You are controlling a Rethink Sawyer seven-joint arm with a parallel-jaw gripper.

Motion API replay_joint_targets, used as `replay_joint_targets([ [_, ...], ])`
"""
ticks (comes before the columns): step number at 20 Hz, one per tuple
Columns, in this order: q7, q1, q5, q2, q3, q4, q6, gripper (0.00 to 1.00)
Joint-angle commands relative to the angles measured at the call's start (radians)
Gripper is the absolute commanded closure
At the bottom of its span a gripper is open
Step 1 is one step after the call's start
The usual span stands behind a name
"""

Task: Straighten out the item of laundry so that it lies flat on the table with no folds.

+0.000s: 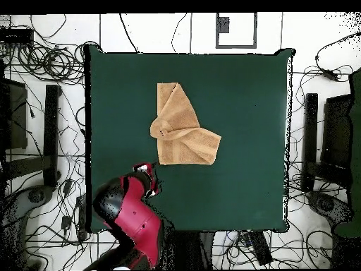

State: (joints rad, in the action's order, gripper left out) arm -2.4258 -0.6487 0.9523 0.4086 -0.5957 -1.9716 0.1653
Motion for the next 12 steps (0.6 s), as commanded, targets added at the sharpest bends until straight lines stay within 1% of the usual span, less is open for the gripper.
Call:
replay_joint_targets([
  [1,-0.451,-0.113,0.063,-0.222,-0.102,0.180,0.170,0.00],
  [5,-0.497,-0.124,0.058,-0.241,-0.128,0.196,0.194,0.00],
  [8,-0.507,-0.136,0.067,-0.252,-0.135,0.184,0.146,0.00],
  [12,-0.500,-0.120,0.063,-0.219,-0.105,0.157,0.093,0.00],
])
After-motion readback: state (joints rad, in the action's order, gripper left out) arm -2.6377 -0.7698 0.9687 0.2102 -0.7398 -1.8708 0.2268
